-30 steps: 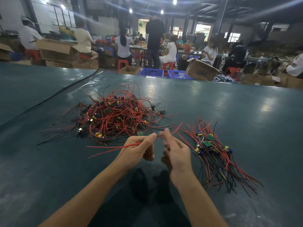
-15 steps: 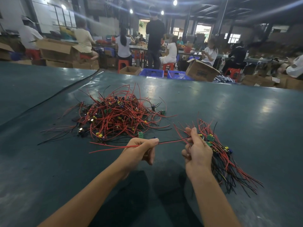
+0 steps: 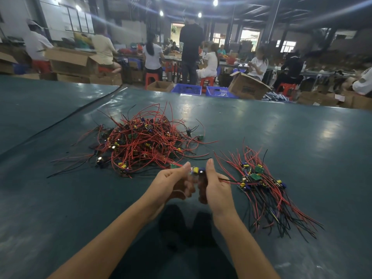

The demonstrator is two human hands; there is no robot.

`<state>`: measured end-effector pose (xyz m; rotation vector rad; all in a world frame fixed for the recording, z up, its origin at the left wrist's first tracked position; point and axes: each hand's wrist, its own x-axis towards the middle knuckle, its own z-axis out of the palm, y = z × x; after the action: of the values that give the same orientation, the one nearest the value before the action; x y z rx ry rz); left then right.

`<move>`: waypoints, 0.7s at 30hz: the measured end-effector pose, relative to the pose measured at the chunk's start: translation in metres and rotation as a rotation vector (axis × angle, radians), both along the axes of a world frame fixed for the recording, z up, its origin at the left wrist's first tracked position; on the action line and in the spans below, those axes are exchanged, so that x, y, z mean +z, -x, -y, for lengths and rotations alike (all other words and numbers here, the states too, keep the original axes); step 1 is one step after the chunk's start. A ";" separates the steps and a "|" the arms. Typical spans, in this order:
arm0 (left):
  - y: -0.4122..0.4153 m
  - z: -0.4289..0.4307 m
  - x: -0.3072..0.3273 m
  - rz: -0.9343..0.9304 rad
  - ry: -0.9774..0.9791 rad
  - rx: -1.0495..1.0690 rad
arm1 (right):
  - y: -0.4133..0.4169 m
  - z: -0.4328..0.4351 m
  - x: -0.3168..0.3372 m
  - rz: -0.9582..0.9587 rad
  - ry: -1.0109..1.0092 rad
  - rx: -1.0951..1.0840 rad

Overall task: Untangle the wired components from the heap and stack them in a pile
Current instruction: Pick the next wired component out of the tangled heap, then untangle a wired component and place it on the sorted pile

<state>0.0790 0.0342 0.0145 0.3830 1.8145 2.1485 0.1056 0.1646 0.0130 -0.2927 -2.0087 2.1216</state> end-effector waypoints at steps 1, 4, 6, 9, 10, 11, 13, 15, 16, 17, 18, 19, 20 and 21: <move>0.002 0.000 -0.001 -0.005 0.008 0.050 | 0.002 -0.004 -0.001 0.032 0.052 -0.077; 0.012 0.006 -0.008 -0.138 0.171 0.281 | 0.006 -0.016 0.001 0.055 0.293 -0.213; 0.018 0.016 -0.015 -0.371 0.455 0.418 | 0.008 -0.024 0.004 0.065 0.477 -0.249; 0.024 0.026 -0.029 -0.618 0.868 0.352 | 0.010 -0.037 0.006 0.082 0.653 -0.259; 0.024 0.026 -0.033 -0.613 0.972 0.286 | 0.010 -0.040 0.006 0.086 0.685 -0.262; 0.025 0.024 -0.037 -0.599 1.079 0.221 | 0.010 -0.042 0.005 0.087 0.706 -0.272; 0.026 0.022 -0.046 -0.587 1.274 0.140 | 0.011 -0.045 0.004 0.081 0.725 -0.314; 0.028 0.021 -0.050 -0.574 1.351 0.141 | 0.012 -0.047 0.004 0.074 0.721 -0.353; 0.030 0.022 -0.051 -0.571 1.369 0.146 | 0.012 -0.047 0.003 0.075 0.717 -0.363; 0.031 0.023 -0.051 -0.578 1.385 0.143 | 0.013 -0.047 0.002 0.076 0.715 -0.367; 0.031 0.023 -0.051 -0.587 1.400 0.138 | 0.013 -0.047 0.001 0.077 0.714 -0.368; 0.032 0.023 -0.051 -0.596 1.410 0.131 | 0.013 -0.047 0.001 0.075 0.712 -0.368; 0.032 0.022 -0.051 -0.604 1.416 0.127 | 0.014 -0.047 0.000 0.073 0.707 -0.368; 0.031 0.021 -0.051 -0.611 1.415 0.130 | 0.014 -0.047 -0.001 0.070 0.697 -0.370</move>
<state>0.0479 0.0128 -0.0366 0.5371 3.1280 0.3308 0.0912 0.2120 0.0120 -0.7787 -1.0509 2.4823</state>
